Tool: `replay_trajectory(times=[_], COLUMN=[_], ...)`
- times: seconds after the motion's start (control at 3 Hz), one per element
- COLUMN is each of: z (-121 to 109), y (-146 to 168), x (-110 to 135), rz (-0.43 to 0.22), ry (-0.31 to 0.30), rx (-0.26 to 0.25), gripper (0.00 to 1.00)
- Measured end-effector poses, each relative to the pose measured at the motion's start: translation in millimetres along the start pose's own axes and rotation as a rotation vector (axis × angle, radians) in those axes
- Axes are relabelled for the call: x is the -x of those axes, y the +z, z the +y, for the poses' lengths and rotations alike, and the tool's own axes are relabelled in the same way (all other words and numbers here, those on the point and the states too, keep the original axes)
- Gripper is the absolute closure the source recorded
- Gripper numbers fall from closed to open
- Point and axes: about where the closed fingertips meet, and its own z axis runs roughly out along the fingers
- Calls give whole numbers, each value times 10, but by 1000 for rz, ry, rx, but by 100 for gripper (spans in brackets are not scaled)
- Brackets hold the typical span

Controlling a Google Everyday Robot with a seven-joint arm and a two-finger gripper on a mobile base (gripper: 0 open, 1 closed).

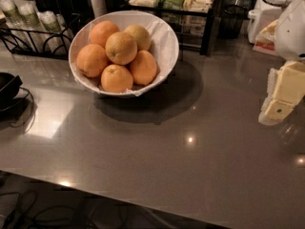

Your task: Pick orange from white bowl

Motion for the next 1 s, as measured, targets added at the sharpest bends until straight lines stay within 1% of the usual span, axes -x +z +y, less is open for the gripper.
replay_trajectory(times=[0.33, 0.67, 1.0], z=[-1, -75, -225], y=[1, 154, 286], x=[3, 335, 921], rz=[0, -50, -119], ry=[0, -20, -86], rx=[0, -3, -4], gripper=[0, 0, 0])
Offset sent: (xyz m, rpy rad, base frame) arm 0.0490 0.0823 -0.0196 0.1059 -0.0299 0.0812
